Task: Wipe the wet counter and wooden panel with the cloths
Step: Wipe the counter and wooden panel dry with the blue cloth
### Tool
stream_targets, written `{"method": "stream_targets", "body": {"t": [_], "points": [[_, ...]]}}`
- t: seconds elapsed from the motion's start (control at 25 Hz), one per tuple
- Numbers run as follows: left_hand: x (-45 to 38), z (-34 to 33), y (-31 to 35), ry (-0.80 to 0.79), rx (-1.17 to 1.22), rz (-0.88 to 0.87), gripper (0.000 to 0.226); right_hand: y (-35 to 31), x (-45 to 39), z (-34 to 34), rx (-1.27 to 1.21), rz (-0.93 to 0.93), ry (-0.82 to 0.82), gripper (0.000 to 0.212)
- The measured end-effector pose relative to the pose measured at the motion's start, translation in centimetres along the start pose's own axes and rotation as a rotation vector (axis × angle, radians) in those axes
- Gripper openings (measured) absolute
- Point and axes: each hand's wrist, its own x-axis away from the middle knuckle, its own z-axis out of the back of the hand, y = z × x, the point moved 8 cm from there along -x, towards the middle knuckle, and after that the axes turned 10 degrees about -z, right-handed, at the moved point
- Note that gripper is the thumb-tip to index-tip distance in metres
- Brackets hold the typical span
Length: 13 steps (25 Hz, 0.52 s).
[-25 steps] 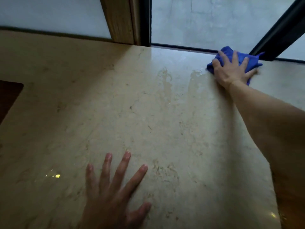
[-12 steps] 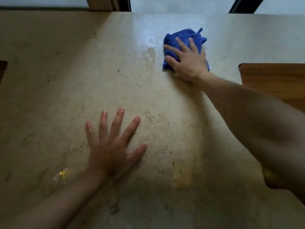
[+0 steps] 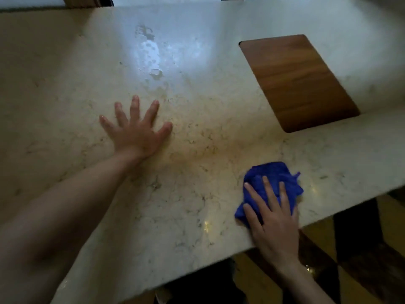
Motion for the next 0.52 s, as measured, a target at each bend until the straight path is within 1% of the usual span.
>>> {"method": "stream_targets", "body": {"t": [0.08,0.12,0.24,0.32,0.4,0.52], "points": [[-0.1,0.1,0.2,0.005,0.001,0.003,0.083,0.5,3.5,-0.8,-0.005,-0.172,0.019,0.053],[0.0,0.1,0.1,0.008,0.003,0.007,0.083,-0.4,4.7,-1.1,-0.017,-0.208,0.015,0.053],[0.1,0.2,0.1,0.023,0.0,0.006,0.081,-4.8,7.3,-2.2,0.063,-0.142,0.073,0.051],[0.0,0.3,0.1,0.029,0.001,0.007,0.079,-6.6,7.9,-3.3,0.093,-0.147,0.031,0.051],[0.0,0.3,0.1,0.04,-0.008,0.003,0.077,-7.6,6.1,-3.9,0.091,-0.144,-0.014,0.052],[0.0,0.4,0.1,0.077,0.01,-0.002,0.071,-10.2,0.0,-4.3,0.063,-0.063,-0.051,0.054]]}}
